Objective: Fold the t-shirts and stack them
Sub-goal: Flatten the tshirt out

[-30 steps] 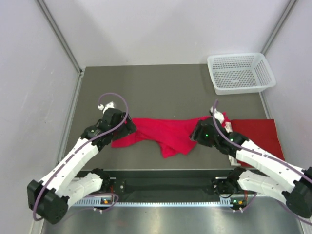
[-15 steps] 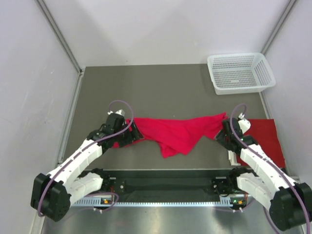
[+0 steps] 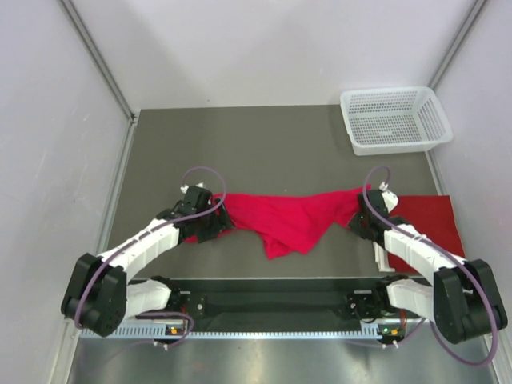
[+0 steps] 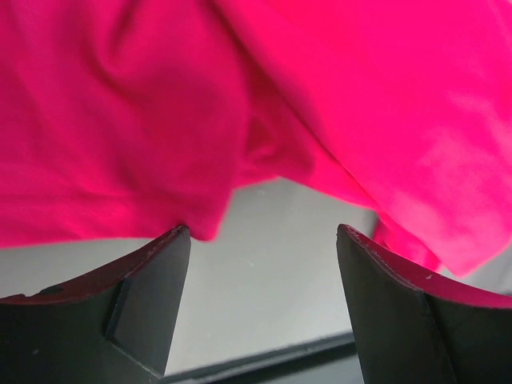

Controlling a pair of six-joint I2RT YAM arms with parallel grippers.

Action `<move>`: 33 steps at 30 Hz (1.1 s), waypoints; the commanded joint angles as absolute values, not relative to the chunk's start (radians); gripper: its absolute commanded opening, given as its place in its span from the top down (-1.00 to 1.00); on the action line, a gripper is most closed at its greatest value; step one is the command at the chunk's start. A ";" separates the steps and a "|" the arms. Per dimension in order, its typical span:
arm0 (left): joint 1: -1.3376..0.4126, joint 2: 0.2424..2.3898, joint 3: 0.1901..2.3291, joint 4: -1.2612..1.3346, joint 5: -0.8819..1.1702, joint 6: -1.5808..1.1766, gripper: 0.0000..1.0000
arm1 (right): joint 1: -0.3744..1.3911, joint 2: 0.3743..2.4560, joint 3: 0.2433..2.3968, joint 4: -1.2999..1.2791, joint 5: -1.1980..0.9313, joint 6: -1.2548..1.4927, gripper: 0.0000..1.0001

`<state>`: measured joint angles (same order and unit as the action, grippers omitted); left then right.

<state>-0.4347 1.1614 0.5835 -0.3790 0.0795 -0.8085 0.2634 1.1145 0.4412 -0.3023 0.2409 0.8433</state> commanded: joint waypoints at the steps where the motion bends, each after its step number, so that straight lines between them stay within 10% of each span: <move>1: -0.410 1.199 0.614 -0.307 0.022 -0.807 -0.57 | 0.258 1.134 0.443 -0.242 0.197 0.824 0.54; 5: -0.306 1.276 0.627 -0.302 0.034 -0.816 -0.62 | 0.296 1.089 0.449 -0.287 0.183 0.854 1.00; 20: -0.114 1.531 0.845 -0.344 -0.028 -0.744 -0.61 | 0.909 1.251 0.616 -0.328 0.351 1.239 1.00; 24: -0.103 1.641 0.897 -0.315 0.057 -0.749 -0.32 | 0.962 1.318 0.707 -0.385 0.406 1.236 1.00; 31: -0.101 1.742 0.960 -0.298 0.110 -0.713 1.00 | 0.965 1.304 0.908 -0.609 0.528 1.166 1.00; 33: -0.103 1.737 0.999 -0.321 0.123 -0.712 1.00 | 0.963 1.278 0.945 -0.711 0.573 1.149 1.00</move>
<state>-0.0994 1.7016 0.9649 -0.3347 0.0879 -0.7300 0.9520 1.3209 0.8593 -0.5640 0.4599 1.1809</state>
